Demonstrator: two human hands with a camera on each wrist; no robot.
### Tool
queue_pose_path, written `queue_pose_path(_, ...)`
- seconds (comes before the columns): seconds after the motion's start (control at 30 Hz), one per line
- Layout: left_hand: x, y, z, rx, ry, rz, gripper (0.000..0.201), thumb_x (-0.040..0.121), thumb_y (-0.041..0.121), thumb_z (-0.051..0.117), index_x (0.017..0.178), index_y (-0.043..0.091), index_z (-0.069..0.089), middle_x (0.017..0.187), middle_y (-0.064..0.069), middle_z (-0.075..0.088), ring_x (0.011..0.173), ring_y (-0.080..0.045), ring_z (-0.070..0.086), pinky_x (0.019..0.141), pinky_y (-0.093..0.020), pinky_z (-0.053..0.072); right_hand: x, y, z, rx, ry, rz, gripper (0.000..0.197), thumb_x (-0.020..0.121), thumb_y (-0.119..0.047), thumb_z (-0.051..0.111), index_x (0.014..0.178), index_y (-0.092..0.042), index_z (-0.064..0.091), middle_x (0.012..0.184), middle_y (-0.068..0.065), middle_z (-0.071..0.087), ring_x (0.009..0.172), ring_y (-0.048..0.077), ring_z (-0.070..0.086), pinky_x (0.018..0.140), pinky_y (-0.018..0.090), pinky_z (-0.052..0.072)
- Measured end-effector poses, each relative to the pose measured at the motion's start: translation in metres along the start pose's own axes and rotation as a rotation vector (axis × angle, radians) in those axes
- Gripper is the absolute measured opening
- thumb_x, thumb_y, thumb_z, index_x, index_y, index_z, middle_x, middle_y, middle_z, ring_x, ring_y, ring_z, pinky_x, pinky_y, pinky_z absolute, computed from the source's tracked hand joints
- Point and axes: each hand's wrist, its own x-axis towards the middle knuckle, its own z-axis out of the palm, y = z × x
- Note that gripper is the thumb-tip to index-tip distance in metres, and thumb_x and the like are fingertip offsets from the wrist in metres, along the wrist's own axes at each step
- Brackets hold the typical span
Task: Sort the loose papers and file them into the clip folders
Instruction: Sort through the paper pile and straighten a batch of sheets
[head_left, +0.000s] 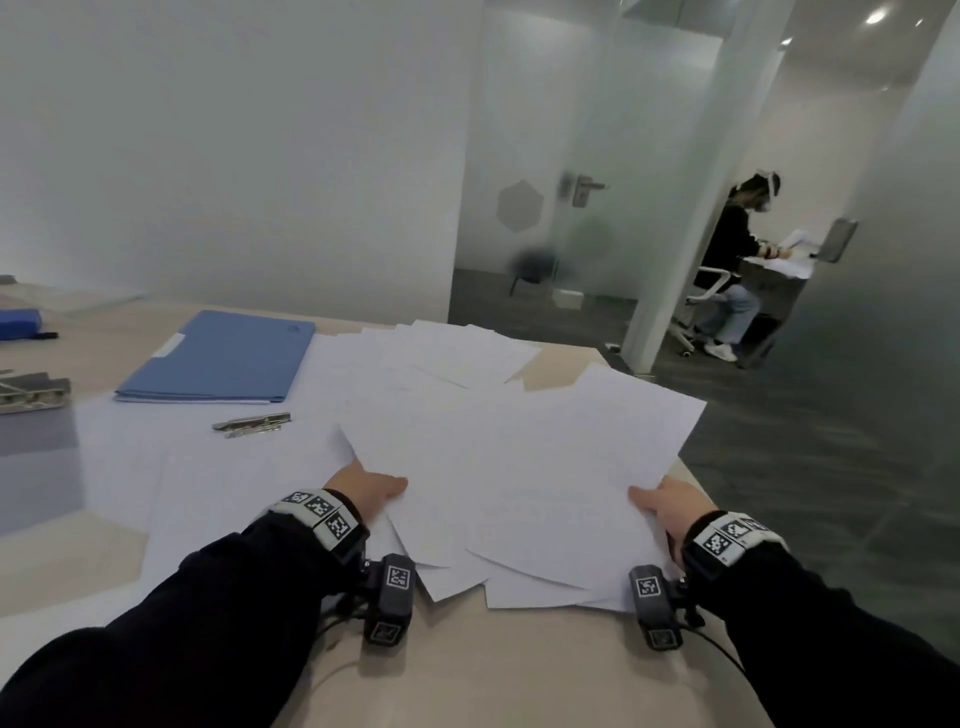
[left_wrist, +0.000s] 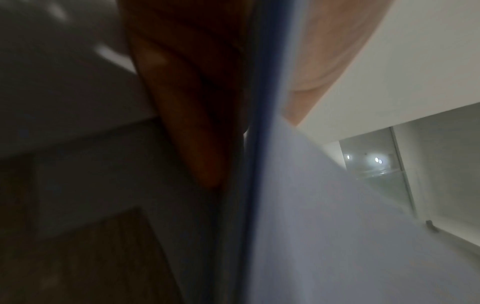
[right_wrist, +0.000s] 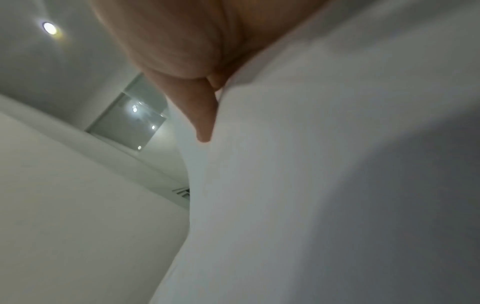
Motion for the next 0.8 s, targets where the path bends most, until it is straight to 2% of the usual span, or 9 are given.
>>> queue_pose_path(0.07,-0.005,0.007,0.0,0.091,0.001,0.012,0.051,0.091,0.022,0.068,0.135,-0.001,0.053,0.138,-0.012,0.056,0.128,-0.031,0.052,0.105,-0.03,0.04,0.008,0.008,0.002,-0.101,-0.078,0.031,0.015,0.088,-0.026,0.066,0.091,-0.012,0.061,0.107,0.016,0.069,0.104,0.034,0.066,0.094,0.046,0.054)
queue_pose_path(0.2,-0.009,0.014,0.0,0.128,0.013,0.056,0.048,0.095,0.015,0.061,0.138,-0.001,0.048,0.141,-0.016,0.053,0.131,-0.031,0.049,0.102,-0.027,0.036,0.016,0.018,-0.004,-0.177,-0.114,0.041,0.007,0.088,-0.021,0.065,0.086,-0.016,0.06,0.113,0.018,0.068,0.106,0.035,0.066,0.095,0.048,0.053)
queue_pose_path(0.3,-0.003,0.007,-0.002,0.086,-0.014,0.066,0.049,0.091,0.013,0.066,0.135,-0.001,0.051,0.136,-0.015,0.057,0.127,-0.031,0.052,0.105,-0.028,0.037,0.019,0.022,-0.014,-0.13,-0.098,0.044,0.015,0.088,-0.014,0.064,0.102,-0.015,0.062,0.114,0.018,0.067,0.108,0.036,0.064,0.095,0.05,0.052)
queue_pose_path(0.37,0.002,0.006,-0.004,0.024,-0.012,0.058,0.047,0.087,0.01,0.07,0.13,-0.001,0.056,0.131,-0.016,0.061,0.124,-0.033,0.055,0.11,-0.04,0.039,0.02,0.025,-0.019,-0.074,-0.142,0.063,0.028,0.085,-0.01,0.066,0.112,-0.009,0.061,0.114,0.019,0.066,0.109,0.039,0.064,0.095,0.054,0.051)
queue_pose_path(0.43,0.002,0.01,-0.003,-0.029,-0.044,0.025,0.04,0.086,0.006,0.07,0.124,-0.002,0.059,0.124,-0.017,0.063,0.122,-0.036,0.057,0.107,-0.045,0.043,0.022,0.029,-0.019,0.029,-0.182,0.074,0.037,0.072,-0.009,0.073,0.107,-0.007,0.063,0.11,0.019,0.069,0.108,0.042,0.064,0.097,0.057,0.049)
queue_pose_path(0.53,-0.005,0.014,0.001,-0.035,-0.131,0.023,0.035,0.085,0.015,0.071,0.117,0.003,0.062,0.119,-0.014,0.064,0.119,-0.033,0.059,0.104,-0.04,0.045,0.021,0.032,-0.013,0.094,-0.234,0.064,0.058,0.05,-0.01,0.074,0.108,-0.003,0.067,0.108,0.017,0.072,0.104,0.041,0.066,0.1,0.057,0.046)
queue_pose_path(0.6,-0.003,0.012,0.007,-0.02,-0.155,0.059,0.046,0.082,0.026,0.075,0.121,0.003,0.063,0.127,-0.011,0.064,0.12,-0.03,0.058,0.109,-0.04,0.041,0.021,0.03,-0.01,0.133,-0.244,0.095,0.053,0.056,-0.009,0.073,0.108,0.0,0.067,0.106,0.02,0.072,0.102,0.043,0.066,0.099,0.058,0.047)
queue_pose_path(0.73,-0.007,0.014,0.007,0.117,-0.091,0.078,0.039,0.09,0.017,0.065,0.127,0.003,0.059,0.127,-0.012,0.063,0.12,-0.031,0.057,0.108,-0.039,0.041,0.02,0.019,-0.012,-0.157,-0.129,-0.002,0.02,0.085,-0.011,0.07,0.103,-0.002,0.069,0.11,0.014,0.071,0.105,0.034,0.065,0.1,0.045,0.048)
queue_pose_path(0.8,-0.006,0.012,0.003,0.12,-0.092,0.092,0.039,0.087,0.016,0.067,0.123,0.002,0.061,0.123,-0.014,0.065,0.115,-0.032,0.059,0.106,-0.043,0.043,0.021,0.015,-0.018,-0.323,-0.033,0.005,0.03,0.089,-0.012,0.064,0.117,0.0,0.064,0.121,0.016,0.066,0.112,0.032,0.061,0.099,0.036,0.046)
